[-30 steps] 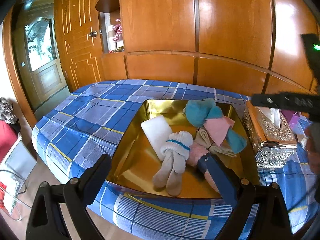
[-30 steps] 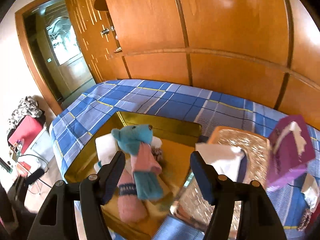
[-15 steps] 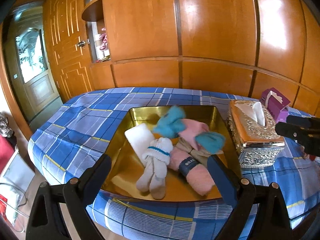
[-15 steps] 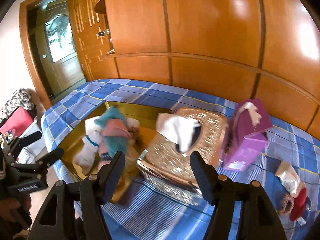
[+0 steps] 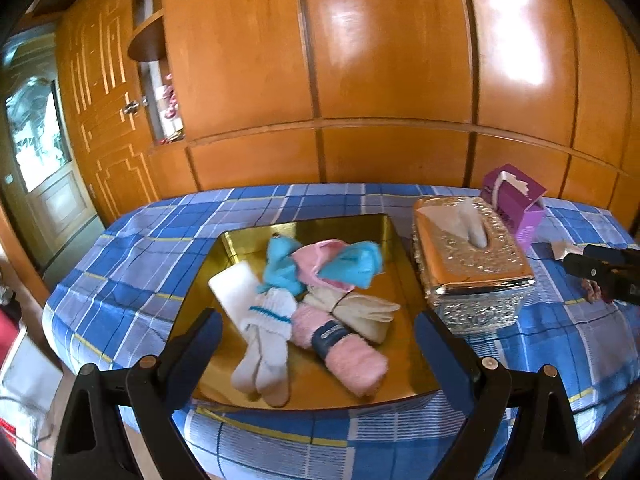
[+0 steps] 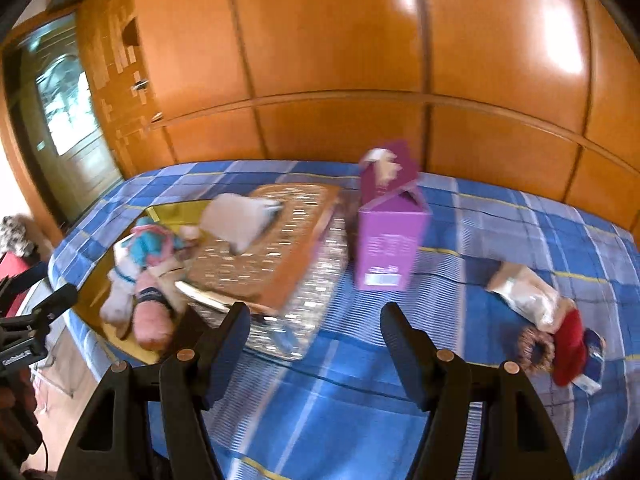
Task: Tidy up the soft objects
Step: 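Move both tools back over the remaining items on the bedspread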
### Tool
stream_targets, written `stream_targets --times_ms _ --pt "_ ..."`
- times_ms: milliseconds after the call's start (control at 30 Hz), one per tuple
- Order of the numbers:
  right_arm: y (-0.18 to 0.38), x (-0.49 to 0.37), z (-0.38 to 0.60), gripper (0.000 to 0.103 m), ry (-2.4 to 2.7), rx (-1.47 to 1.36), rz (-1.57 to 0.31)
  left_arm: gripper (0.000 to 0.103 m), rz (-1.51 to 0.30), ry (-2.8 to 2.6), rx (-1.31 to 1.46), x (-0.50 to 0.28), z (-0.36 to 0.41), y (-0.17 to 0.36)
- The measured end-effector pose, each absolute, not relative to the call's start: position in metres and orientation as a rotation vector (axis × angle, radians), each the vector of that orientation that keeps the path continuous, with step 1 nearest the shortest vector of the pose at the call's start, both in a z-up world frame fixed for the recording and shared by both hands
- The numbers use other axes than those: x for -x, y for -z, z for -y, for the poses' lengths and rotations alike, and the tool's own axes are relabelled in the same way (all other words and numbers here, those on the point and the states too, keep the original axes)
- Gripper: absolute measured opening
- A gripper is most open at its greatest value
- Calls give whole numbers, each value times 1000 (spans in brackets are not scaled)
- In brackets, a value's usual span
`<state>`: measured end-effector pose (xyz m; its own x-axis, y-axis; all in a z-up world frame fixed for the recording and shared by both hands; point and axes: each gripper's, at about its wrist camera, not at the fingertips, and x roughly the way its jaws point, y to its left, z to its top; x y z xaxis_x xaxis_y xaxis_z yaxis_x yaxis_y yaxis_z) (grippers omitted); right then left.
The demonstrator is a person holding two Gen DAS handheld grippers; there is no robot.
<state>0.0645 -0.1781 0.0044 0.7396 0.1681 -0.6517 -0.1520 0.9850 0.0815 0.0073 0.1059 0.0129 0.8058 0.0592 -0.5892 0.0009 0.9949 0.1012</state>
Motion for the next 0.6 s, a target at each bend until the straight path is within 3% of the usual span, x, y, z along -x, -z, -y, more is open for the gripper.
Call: stream_targets --times_ms 600 --pt "-30 -37 350 68 228 -259 -596 97 -623 183 -184 -10 -33 -21"
